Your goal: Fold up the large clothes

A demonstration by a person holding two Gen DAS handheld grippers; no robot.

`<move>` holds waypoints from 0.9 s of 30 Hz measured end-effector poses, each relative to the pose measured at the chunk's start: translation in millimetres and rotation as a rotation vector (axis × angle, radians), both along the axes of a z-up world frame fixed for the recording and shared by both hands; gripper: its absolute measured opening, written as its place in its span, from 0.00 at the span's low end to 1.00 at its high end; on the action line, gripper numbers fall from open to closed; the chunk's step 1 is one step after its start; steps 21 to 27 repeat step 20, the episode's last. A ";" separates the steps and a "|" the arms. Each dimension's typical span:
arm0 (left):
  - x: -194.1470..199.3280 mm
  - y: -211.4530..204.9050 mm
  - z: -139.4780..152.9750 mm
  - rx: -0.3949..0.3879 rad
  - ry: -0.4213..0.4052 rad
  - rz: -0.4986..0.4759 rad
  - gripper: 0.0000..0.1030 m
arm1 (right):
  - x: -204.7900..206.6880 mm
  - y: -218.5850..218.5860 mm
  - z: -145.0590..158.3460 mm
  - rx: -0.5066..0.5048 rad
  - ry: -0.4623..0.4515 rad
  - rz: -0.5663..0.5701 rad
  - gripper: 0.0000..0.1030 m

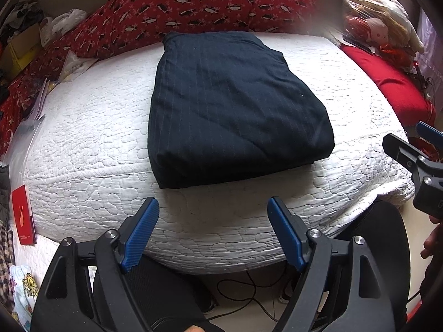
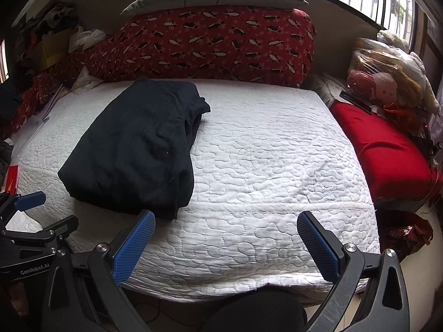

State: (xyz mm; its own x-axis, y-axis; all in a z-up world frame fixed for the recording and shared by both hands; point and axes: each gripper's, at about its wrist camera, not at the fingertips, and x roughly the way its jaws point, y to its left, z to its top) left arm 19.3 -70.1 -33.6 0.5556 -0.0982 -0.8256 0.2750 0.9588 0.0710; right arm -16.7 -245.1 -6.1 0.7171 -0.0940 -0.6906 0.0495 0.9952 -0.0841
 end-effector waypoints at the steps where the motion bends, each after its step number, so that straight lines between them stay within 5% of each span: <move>1: -0.2 -0.4 0.3 0.000 0.000 -0.002 0.78 | -0.3 -0.6 0.2 0.001 -0.001 -0.002 1.00; 27: -3.2 -6.0 4.7 -0.020 -0.011 -0.039 0.78 | 0.7 -6.4 -3.1 0.027 0.017 -0.029 1.00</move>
